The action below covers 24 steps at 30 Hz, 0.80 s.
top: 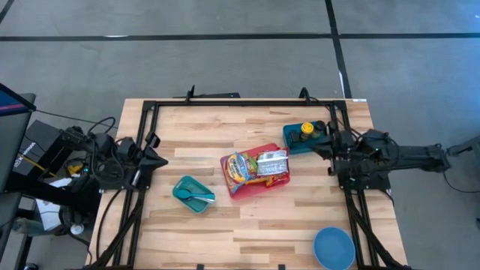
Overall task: Pick & Place Food Item
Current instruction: Return to Home Position
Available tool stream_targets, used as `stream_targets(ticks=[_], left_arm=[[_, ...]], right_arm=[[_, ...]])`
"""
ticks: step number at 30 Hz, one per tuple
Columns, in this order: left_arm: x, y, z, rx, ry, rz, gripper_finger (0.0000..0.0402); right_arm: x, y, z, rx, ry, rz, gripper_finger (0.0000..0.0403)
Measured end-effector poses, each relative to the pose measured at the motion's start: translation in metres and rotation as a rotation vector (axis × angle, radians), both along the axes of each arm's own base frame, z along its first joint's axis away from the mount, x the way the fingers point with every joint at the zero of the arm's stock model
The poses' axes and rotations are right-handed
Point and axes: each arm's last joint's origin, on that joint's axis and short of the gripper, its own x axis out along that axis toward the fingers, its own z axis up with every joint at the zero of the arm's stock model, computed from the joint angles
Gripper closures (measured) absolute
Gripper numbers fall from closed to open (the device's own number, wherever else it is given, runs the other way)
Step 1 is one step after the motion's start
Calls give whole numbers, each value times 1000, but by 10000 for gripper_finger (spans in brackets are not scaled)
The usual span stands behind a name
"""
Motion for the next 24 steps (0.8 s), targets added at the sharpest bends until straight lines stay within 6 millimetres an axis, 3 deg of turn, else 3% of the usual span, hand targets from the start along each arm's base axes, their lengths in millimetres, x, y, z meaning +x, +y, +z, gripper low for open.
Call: stream_targets(ticks=[19, 24], left_arm=[[-19, 9, -3, -42, -20, -12, 401], [-23, 11, -2, -49, -43, -15, 401]], right_arm=[[-41, -2, -6, 6, -27, -49, 403], [-41, -2, -8, 11, -10, -48, 403]])
